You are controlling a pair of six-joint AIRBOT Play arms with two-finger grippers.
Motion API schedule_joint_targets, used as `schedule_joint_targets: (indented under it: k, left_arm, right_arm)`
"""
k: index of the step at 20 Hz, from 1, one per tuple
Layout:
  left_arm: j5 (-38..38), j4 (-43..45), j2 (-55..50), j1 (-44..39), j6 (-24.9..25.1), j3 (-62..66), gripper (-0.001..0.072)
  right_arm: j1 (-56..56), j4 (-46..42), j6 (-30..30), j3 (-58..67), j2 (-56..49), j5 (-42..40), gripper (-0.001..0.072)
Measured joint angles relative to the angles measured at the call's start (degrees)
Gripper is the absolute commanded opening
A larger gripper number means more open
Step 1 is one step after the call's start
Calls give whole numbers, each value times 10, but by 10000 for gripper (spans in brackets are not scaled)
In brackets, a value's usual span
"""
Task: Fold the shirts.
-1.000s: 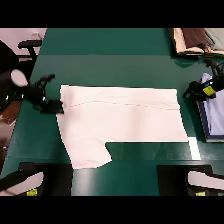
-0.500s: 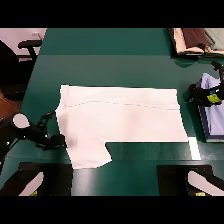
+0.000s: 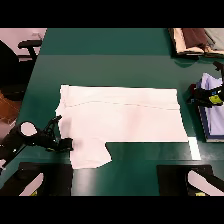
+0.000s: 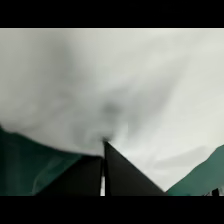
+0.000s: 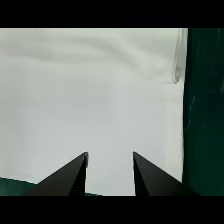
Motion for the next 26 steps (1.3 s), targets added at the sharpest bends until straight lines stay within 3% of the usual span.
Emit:
schedule_joint_targets:
  k: [4, 6, 10, 12, 16, 17, 18, 20, 26]
  left_arm:
    - [-9, -11, 1, -7, 5, 39, 26]
    - [-17, -11, 1, -8, 10, 68, 27]
    - [-21, -12, 1, -9, 14, 108, 27]
    - [-21, -12, 1, -9, 15, 116, 28]
    - [-19, -12, 1, -9, 16, 122, 28]
    - [-18, -12, 1, -9, 16, 123, 28]
    - [-17, -12, 1, -9, 16, 123, 28]
    - [-19, -12, 1, -9, 16, 124, 25]
    - [-78, 23, 38, -9, 8, 152, 25]
  right_arm:
    - [-54, -3, -6, -22, 5, 33, 349]
    - [-101, -5, -6, -67, 16, 43, 538]
    - [-208, -5, -8, -202, 33, 39, 517]
    - [-242, -2, -9, -260, 28, 25, 434]
    - [-245, 26, -12, -327, -3, -19, 428]
    - [-232, 37, -13, -331, -9, -25, 365]
    - [-216, 45, -14, -330, -15, -36, 218]
    - [-178, 47, -16, -318, -23, -68, 27]
    - [-102, 33, -18, -266, 3, -61, 17]
